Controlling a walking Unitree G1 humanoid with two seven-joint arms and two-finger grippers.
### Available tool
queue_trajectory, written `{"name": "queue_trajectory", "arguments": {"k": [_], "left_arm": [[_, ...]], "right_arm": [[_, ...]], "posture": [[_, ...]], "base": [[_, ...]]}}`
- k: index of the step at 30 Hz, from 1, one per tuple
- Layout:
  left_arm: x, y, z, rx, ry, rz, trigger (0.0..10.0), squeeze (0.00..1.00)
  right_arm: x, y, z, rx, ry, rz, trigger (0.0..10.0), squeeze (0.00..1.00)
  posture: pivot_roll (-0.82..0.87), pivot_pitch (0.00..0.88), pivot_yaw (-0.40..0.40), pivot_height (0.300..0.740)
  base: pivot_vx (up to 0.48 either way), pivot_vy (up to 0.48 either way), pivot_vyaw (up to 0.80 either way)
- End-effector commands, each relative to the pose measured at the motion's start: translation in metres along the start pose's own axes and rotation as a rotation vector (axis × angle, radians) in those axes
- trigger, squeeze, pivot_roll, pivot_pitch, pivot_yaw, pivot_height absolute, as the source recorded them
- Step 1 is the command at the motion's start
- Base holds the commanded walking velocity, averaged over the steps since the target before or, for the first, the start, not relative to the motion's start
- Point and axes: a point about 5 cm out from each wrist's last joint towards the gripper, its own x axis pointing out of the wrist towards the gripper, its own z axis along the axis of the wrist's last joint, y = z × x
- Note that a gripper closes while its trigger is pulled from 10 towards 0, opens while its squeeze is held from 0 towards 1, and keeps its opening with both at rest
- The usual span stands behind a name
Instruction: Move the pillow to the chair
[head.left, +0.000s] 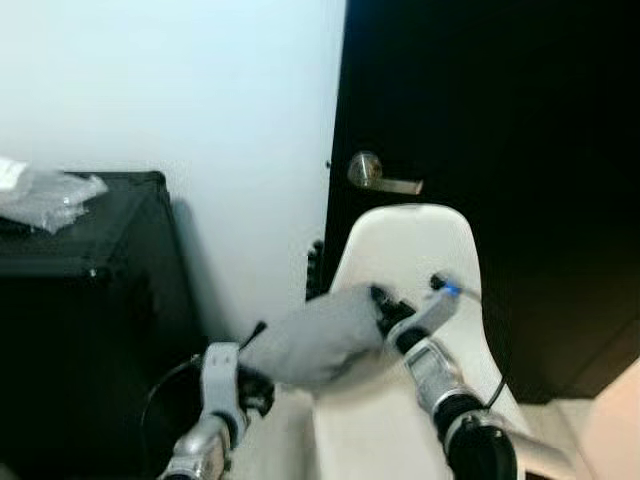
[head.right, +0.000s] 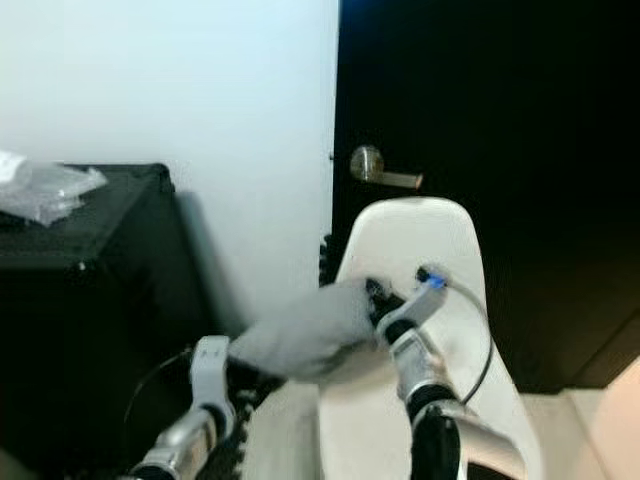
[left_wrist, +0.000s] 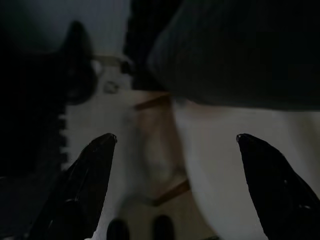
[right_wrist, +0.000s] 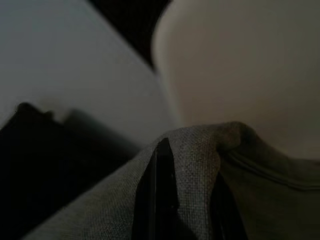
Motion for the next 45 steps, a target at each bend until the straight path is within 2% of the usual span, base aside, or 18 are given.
{"name": "queue_trajectory", "arguments": {"k": [1,6,13,17,22,29,34,36,39,40,42,45], "left_arm": [[-0.002,0.004,-0.003,0.015,0.014,0.01,10.0,0.0],[-0.002,0.006,-0.003,-0.018,0.012,0.025,10.0,0.0],[-0.004,0.006,-0.008,-0.029,0.03,0.029,10.0,0.0],[-0.005,0.005,-0.012,-0.017,0.04,0.01,10.0,0.0],[-0.006,0.003,-0.015,0.002,0.053,-0.001,10.0,0.0],[-0.006,0.01,-0.016,-0.006,0.072,0.079,10.0,0.0],[-0.008,0.015,-0.017,0.037,0.09,0.11,10.0,0.0],[-0.01,0.019,-0.02,0.037,0.103,0.126,10.0,0.0],[-0.01,0.019,-0.02,0.038,0.103,0.126,10.0,0.0],[-0.011,0.02,-0.023,0.042,0.117,0.132,10.0,0.0],[-0.012,0.02,-0.027,0.055,0.133,0.136,10.0,0.0],[-0.013,0.019,-0.029,0.061,0.143,0.14,10.0,0.0]], "right_arm": [[0.004,0.005,0.005,-0.036,-0.025,0.003,10.0,0.0],[0.004,0.006,0.004,-0.091,0.004,0.0,10.0,0.0],[0.005,0.007,0.002,-0.106,0.016,0.001,10.0,0.0],[0.005,0.008,0.002,-0.109,0.019,0.005,10.0,0.0],[0.006,0.009,0.002,-0.117,0.025,0.011,10.0,0.0],[0.005,0.009,-0.001,-0.13,0.044,0.014,10.0,0.0],[0.001,0.005,-0.013,-0.176,0.121,-0.027,10.0,0.0],[-0.008,-0.007,-0.031,-0.208,0.256,-0.126,10.0,0.0],[-0.008,-0.008,-0.032,-0.205,0.262,-0.129,10.0,0.0],[-0.016,-0.014,-0.045,-0.244,0.362,-0.17,10.0,0.0],[-0.027,-0.024,-0.058,-0.261,0.457,-0.239,10.0,0.0],[-0.034,-0.031,-0.065,-0.263,0.513,-0.296,10.0,0.0]], "posture": [[0.13,0.0,-0.06,0.724],[0.13,0.0,-0.063,0.724],[0.14,0.0,-0.065,0.724],[0.14,0.0,-0.069,0.724],[0.14,0.0,-0.072,0.724],[0.14,0.0,-0.07,0.724],[0.14,0.0,-0.07,0.724],[0.14,0.0,-0.071,0.724],[0.14,0.0,-0.071,0.724],[0.14,0.0,-0.069,0.724],[0.14,0.0,-0.07,0.724],[0.14,0.0,-0.068,0.724]], "base": [[0.255,-0.341,0.0],[0.0,0.0,0.0],[0.0,0.0,0.0],[0.0,0.0,0.0],[0.0,-0.457,0.0],[0.0,-0.135,0.0],[0.0,0.0,0.0],[0.0,0.0,0.0],[0.0,0.0,0.0],[0.0,0.0,0.0],[0.0,0.0,0.0],[0.0,0.0,0.0]]}}
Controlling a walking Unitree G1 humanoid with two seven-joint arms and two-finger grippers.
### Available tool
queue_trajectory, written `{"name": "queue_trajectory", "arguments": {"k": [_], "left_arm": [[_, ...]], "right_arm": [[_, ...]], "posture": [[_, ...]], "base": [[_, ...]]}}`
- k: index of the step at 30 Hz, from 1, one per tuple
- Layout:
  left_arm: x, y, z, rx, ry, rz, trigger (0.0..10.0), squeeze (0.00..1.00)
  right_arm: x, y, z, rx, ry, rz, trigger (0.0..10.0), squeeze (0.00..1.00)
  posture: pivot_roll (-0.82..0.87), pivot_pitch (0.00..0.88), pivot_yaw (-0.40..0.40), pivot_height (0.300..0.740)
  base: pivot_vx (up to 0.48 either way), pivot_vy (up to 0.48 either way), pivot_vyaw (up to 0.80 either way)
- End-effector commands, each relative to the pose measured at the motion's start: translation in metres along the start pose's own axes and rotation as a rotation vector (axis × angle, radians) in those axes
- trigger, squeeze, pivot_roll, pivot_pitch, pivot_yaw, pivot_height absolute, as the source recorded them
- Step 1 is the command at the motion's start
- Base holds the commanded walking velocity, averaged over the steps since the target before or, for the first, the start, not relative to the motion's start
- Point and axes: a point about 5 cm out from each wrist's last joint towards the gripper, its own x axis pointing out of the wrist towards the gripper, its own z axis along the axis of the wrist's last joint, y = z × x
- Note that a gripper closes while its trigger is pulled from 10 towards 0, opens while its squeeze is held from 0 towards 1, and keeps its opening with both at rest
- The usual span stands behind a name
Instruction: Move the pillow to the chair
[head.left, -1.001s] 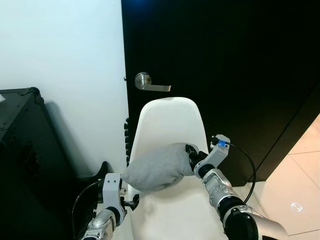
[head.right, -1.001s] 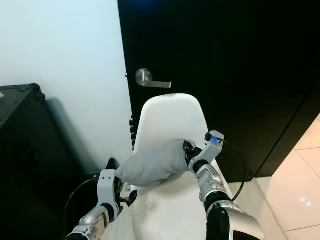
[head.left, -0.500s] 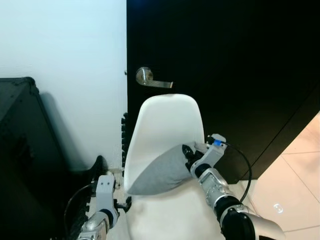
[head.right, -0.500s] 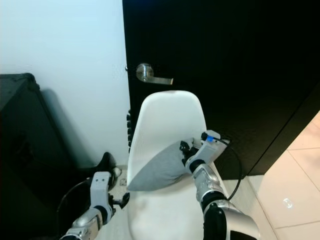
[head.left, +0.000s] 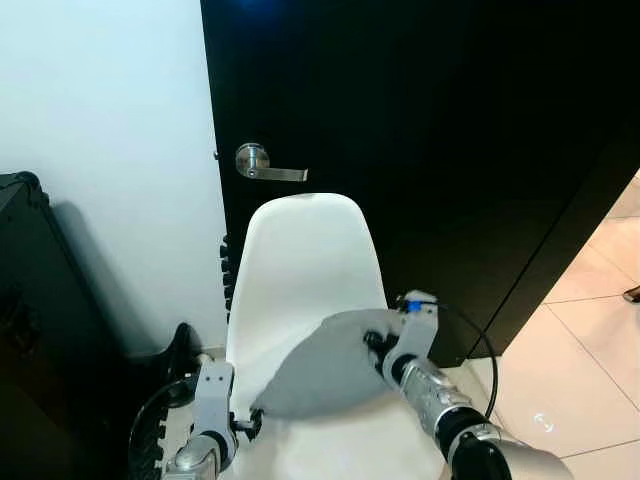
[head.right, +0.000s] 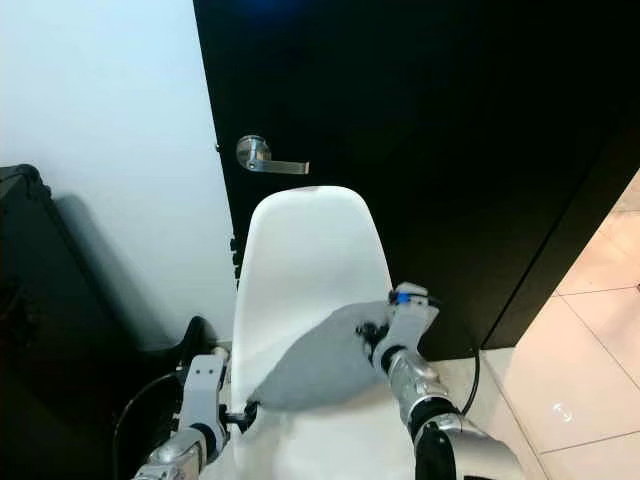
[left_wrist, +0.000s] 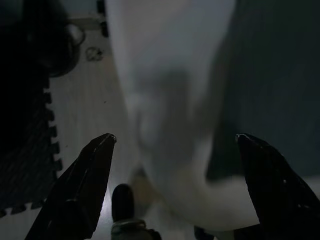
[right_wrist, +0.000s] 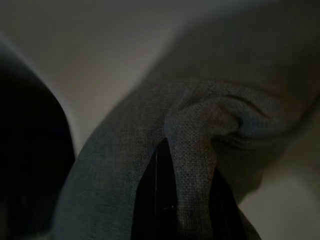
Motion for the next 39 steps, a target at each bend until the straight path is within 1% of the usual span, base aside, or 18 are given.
{"name": "queue_trajectory", "arguments": {"k": [1,3,4,7,9,14,19,23,26,32,36,39], "left_arm": [[-0.002,0.003,-0.007,0.019,0.036,0.013,10.0,0.0],[-0.003,0.003,-0.01,0.032,0.05,0.021,10.0,0.0],[-0.003,0.003,-0.01,0.032,0.05,0.021,10.0,0.0],[-0.004,0.004,-0.014,0.043,0.065,0.03,10.0,0.0],[-0.004,0.005,-0.015,0.041,0.071,0.038,10.0,0.0],[-0.005,0.006,-0.017,0.034,0.076,0.046,10.0,0.0],[-0.006,0.007,-0.02,0.031,0.088,0.053,10.0,0.0],[-0.007,0.008,-0.024,0.029,0.12,0.046,10.0,0.0],[-0.007,0.008,-0.023,0.029,0.108,0.045,10.0,0.0],[-0.006,0.008,-0.022,0.032,0.098,0.05,10.0,0.0],[-0.006,0.006,-0.021,0.052,0.1,0.046,10.0,0.0],[-0.006,0.006,-0.023,0.033,0.123,0.056,10.0,0.0]], "right_arm": [[-0.001,-0.003,-0.004,-0.016,0.037,-0.035,10.0,0.0],[-0.002,-0.006,-0.013,-0.036,0.089,-0.058,10.0,0.0],[-0.002,-0.006,-0.013,-0.036,0.089,-0.058,10.0,0.0],[-0.002,-0.005,-0.021,-0.066,0.133,-0.059,10.0,0.0],[-0.002,-0.004,-0.022,-0.07,0.135,-0.059,10.0,0.0],[-0.001,0.001,-0.021,-0.029,0.109,-0.037,10.0,0.0],[-0.001,0.0,-0.023,-0.041,0.116,-0.044,10.0,0.0],[-0.002,-0.001,-0.024,-0.049,0.117,-0.055,10.0,0.0],[-0.001,-0.002,-0.023,-0.051,0.114,-0.056,10.0,0.0],[-0.001,-0.002,-0.02,-0.056,0.106,-0.057,10.0,0.0],[-0.002,-0.003,-0.019,-0.066,0.107,-0.056,10.0,0.0],[-0.002,-0.002,-0.022,-0.077,0.119,-0.055,10.0,0.0]], "posture": [[0.14,0.0,-0.068,0.724],[0.14,0.0,-0.069,0.724],[0.14,0.0,-0.069,0.724],[0.14,0.0,-0.068,0.724],[0.14,0.0,-0.07,0.724],[0.14,0.0,-0.073,0.724],[0.14,0.0,-0.075,0.724],[0.14,0.0,-0.076,0.724],[0.14,0.0,-0.077,0.724],[0.14,0.0,-0.078,0.724],[0.14,0.0,-0.079,0.724],[0.14,0.0,-0.081,0.724]], "base": [[0.0,0.0,0.0],[0.0,0.0,0.0],[0.0,0.0,0.0],[0.0,0.0,0.0],[0.0,0.0,0.0],[0.0,0.0,0.0],[0.0,0.0,0.0],[-0.422,0.0,0.0],[-0.405,0.0,0.0],[0.0,0.0,0.0],[0.0,0.0,0.0],[-0.194,0.0,0.0]]}}
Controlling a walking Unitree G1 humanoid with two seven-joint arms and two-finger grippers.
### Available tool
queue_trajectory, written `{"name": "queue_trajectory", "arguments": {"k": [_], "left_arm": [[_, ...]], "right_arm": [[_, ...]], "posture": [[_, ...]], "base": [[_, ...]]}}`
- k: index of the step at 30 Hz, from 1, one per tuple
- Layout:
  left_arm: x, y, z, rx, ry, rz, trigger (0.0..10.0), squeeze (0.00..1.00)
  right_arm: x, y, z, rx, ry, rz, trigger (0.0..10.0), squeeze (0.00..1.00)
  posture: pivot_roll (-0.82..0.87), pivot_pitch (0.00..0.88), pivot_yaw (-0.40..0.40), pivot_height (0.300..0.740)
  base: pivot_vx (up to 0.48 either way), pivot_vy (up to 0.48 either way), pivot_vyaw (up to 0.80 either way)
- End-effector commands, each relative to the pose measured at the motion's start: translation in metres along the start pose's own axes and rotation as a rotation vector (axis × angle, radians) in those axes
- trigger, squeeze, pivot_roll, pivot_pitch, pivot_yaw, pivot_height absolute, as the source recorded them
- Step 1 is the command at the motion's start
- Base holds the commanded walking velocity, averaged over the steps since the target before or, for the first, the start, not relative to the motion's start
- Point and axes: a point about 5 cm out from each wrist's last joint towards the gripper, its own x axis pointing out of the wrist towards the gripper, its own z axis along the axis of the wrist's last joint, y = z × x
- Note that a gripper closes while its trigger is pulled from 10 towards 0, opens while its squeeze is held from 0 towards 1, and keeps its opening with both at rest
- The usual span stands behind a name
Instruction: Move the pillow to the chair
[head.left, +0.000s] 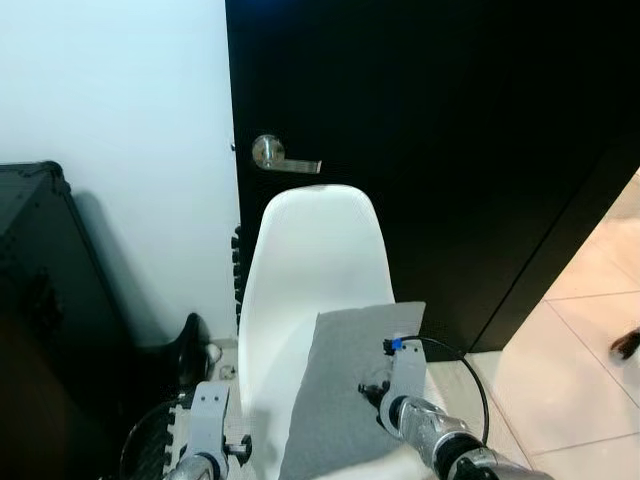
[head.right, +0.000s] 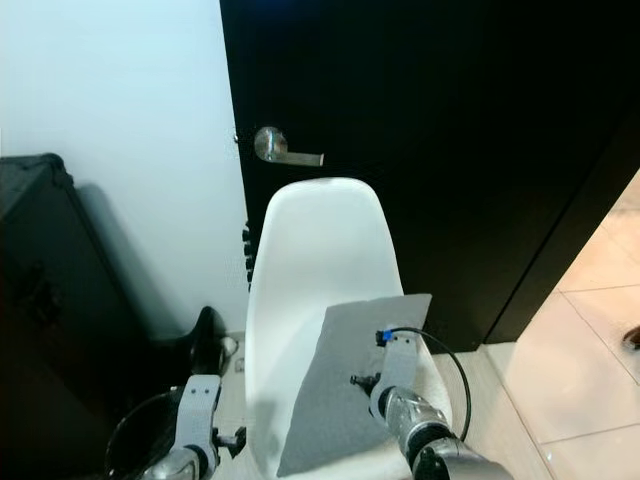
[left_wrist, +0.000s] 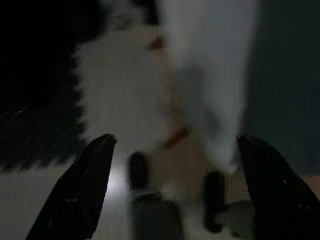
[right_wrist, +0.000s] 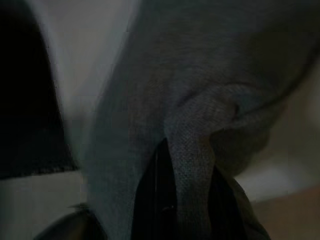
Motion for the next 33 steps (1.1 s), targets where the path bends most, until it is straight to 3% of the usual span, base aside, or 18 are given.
{"name": "queue_trajectory", "arguments": {"k": [1,4,21,33], "left_arm": [[0.0,-0.001,-0.002,-0.003,0.023,0.002,10.0,0.0],[0.0,-0.001,-0.002,-0.006,0.025,0.004,10.0,0.0],[0.0,0.0,-0.001,0.009,0.01,0.028,10.0,0.0],[-0.001,0.003,-0.006,0.027,0.018,0.049,10.0,0.0]], "right_arm": [[0.0,0.002,-0.001,-0.018,0.01,0.008,10.0,0.0],[0.0,0.002,-0.002,-0.022,0.014,0.008,10.0,0.0],[0.0,0.004,-0.015,-0.062,0.061,0.011,10.0,0.0],[0.001,0.009,-0.015,-0.047,0.037,0.03,10.0,0.0]], "posture": [[0.14,0.0,-0.083,0.724],[0.14,0.0,-0.084,0.724],[0.13,0.0,-0.094,0.724],[0.13,0.0,-0.092,0.674]], "base": [[-0.48,0.0,0.0],[-0.48,0.0,0.0],[0.0,0.0,0.0],[0.0,0.0,0.0]]}}
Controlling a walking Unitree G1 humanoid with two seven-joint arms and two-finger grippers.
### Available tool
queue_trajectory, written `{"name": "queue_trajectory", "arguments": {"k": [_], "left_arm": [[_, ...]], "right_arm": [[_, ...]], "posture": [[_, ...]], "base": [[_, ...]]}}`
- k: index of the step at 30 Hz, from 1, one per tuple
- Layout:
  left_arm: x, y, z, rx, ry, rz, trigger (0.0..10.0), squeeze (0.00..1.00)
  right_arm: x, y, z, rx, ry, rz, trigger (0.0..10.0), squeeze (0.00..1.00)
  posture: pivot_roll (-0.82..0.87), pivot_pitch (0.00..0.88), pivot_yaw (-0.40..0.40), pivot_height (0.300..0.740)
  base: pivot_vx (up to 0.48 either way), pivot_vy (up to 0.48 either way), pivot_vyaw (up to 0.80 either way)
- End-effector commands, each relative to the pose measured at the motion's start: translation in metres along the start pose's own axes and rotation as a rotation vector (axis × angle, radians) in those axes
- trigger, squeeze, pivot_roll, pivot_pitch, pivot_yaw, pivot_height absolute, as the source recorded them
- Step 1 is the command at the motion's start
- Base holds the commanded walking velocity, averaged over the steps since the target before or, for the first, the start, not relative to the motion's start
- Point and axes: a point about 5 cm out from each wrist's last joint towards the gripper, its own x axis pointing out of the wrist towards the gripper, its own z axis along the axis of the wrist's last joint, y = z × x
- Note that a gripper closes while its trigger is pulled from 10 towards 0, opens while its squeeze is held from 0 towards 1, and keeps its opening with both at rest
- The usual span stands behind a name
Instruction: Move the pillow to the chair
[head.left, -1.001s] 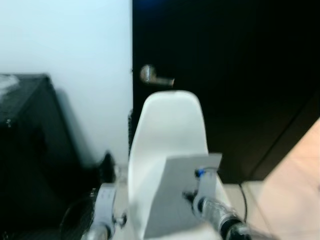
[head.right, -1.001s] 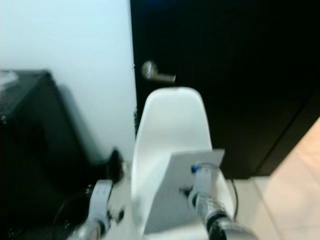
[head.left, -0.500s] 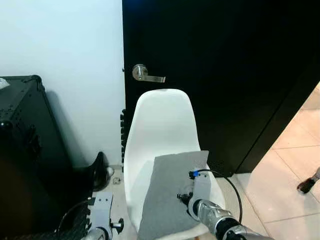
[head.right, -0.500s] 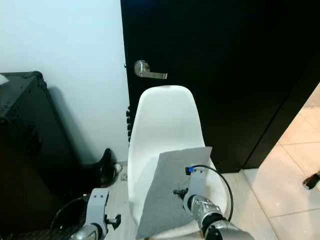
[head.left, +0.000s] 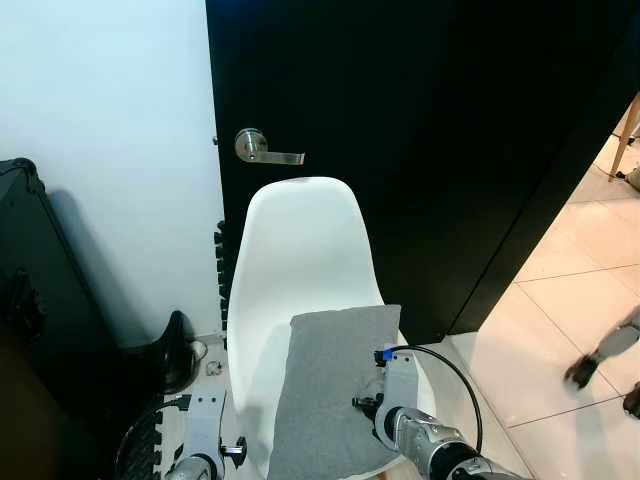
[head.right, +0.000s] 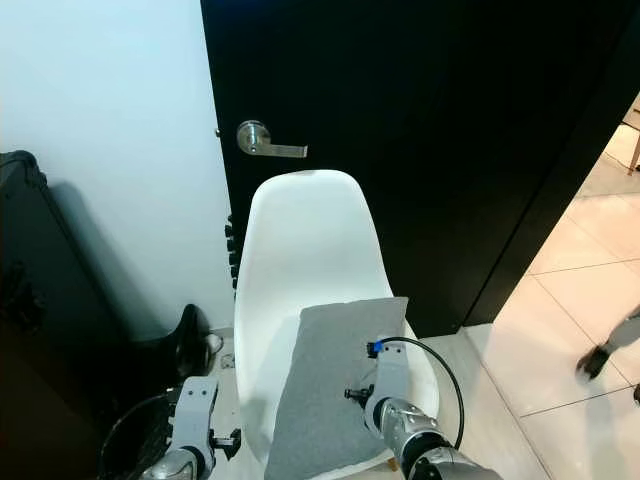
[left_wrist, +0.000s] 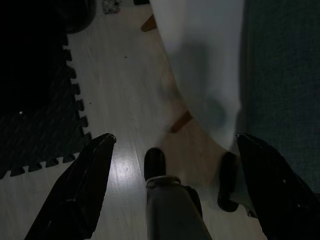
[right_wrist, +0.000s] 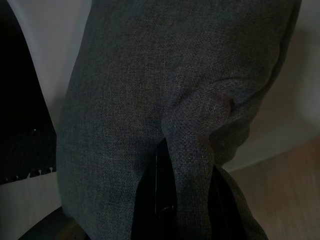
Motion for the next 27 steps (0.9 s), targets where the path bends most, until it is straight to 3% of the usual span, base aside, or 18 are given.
{"name": "queue_trajectory", "arguments": {"k": [1,27], "left_arm": [[-0.0011,-0.0001,-0.0041,0.015,0.007,0.001,10.0,0.0],[-0.0019,0.0041,-0.006,0.046,0.007,0.024,10.0,0.0]], "right_arm": [[0.0005,0.0039,0.0029,-0.001,-0.018,0.019,10.0,0.0],[0.0018,0.0118,-0.0043,-0.068,0.012,0.035,10.0,0.0]], "posture": [[0.13,0.0,-0.091,0.669],[0.14,0.0,-0.092,0.559]], "base": [[0.0,0.0,0.0],[0.0,0.0,0.0]]}}
